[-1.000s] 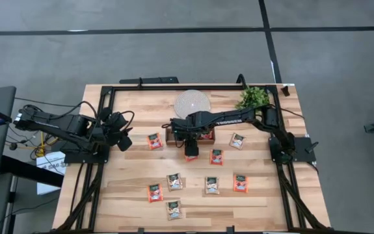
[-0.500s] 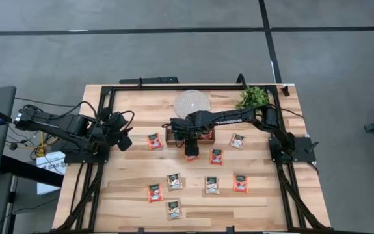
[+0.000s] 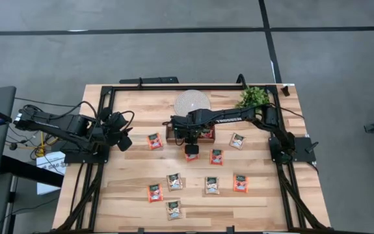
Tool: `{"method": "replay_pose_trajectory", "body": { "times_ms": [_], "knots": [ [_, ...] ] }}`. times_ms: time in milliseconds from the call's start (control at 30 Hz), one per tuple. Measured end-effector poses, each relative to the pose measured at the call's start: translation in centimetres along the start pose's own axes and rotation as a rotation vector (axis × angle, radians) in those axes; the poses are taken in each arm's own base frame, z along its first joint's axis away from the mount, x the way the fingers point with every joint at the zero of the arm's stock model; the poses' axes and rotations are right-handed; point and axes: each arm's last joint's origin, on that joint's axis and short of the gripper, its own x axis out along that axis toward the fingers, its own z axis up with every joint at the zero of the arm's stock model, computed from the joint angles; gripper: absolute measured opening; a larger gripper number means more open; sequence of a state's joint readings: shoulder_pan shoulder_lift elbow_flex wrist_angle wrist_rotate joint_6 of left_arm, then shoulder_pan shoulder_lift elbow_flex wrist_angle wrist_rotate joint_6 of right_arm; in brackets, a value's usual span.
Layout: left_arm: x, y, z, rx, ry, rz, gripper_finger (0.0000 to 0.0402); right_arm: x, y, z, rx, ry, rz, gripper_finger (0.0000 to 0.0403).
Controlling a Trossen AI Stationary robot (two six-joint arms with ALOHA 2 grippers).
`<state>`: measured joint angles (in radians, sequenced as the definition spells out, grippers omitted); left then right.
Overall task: Pick & Place Tea
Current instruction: Put the brown tea bag into the middle slot of the wooden organizer
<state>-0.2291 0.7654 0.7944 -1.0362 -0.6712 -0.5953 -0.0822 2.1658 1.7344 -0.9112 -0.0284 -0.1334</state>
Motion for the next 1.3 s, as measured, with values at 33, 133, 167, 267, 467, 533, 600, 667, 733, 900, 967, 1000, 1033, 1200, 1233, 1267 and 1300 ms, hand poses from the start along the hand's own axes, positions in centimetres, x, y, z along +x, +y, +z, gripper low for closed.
{"method": "replay_pose_trajectory", "body": {
  "times_ms": [33, 133, 167, 267, 467, 533, 600, 667, 733, 900, 967, 1000, 1033, 1200, 1233, 1267, 1300],
  "knots": [
    [0.0, 0.0, 0.0, 0.0, 0.0, 0.0, 0.0151, 0.0, 0.0, 0.0, -0.003, 0.0, 0.0, 0.005],
    [0.0, 0.0, 0.0, 0.0, 0.0, 0.0, 0.0151, 0.0, 0.0, 0.0, -0.007, 0.0, 0.0, 0.0049],
    [0.0, 0.0, 0.0, 0.0, 0.0, 0.0, 0.0151, 0.0, 0.0, 0.0, -0.007, 0.001, 0.001, 0.0049],
    [0.0, 0.0, 0.0, 0.0, 0.0, 0.0, 0.0151, -0.2, 0.0, 0.0, -0.008, -0.003, 0.008, 0.0049],
    [0.0, 0.0, 0.0, 0.0, -0.009, 0.013, 0.0151, -0.6, 0.1, 0.0, -0.008, -0.002, 0.029, 0.0049],
    [0.0, 0.1, 0.0, 0.001, -0.014, 0.02, 0.0151, -0.9, 0.0, 0.2, -0.007, -0.011, 0.027, 0.0049],
    [0.0, 0.1, 0.0, 0.0, -0.014, 0.021, 0.0151, -1.0, -0.2, 0.3, -0.004, -0.016, 0.026, 0.0049],
    [0.0, 0.1, 0.0, 0.001, -0.014, 0.02, 0.0151, -1.1, -0.4, 0.4, 0.001, -0.019, 0.024, 0.0046],
    [0.0, 0.1, 0.0, 0.0, -0.014, 0.021, 0.0151, -1.3, -0.6, 0.4, 0.005, -0.024, 0.022, 0.004],
    [0.0, 0.1, 0.0, 0.0, -0.014, 0.02, 0.0151, -1.3, -1.1, 0.2, 0.0, -0.01, 0.024, 0.0009],
    [0.0, 0.1, 0.0, 0.001, -0.014, 0.02, 0.0151, -1.3, -1.1, 0.1, -0.006, 0.001, 0.027, 0.0003],
    [0.0, 0.1, 0.0, 0.0, -0.014, 0.02, 0.0151, -1.3, -1.2, 0.0, -0.002, 0.003, 0.027, 0.0004],
    [0.0, 0.1, 0.0, 0.001, -0.014, 0.02, 0.0151, -1.3, -1.3, 0.0, 0.001, 0.005, 0.028, 0.0005],
    [0.0, 0.1, 0.0, 0.0, -0.014, 0.02, 0.0151, -1.9, -2.1, -0.2, 0.023, 0.026, 0.067, 0.0002],
    [0.0, 0.1, 0.0, 0.001, -0.014, 0.02, 0.0151, -2.2, -2.4, -0.1, 0.029, 0.02, 0.068, 0.0002],
    [0.0, 0.1, 0.0, 0.0, -0.014, 0.02, 0.0151, -2.5, -2.6, 0.0, 0.034, 0.016, 0.066, 0.0002],
    [0.0, 0.1, 0.0, 0.0, -0.014, 0.02, 0.0151, -2.8, -2.9, 0.0, 0.04, 0.017, 0.065, 0.0001]
  ]
}}
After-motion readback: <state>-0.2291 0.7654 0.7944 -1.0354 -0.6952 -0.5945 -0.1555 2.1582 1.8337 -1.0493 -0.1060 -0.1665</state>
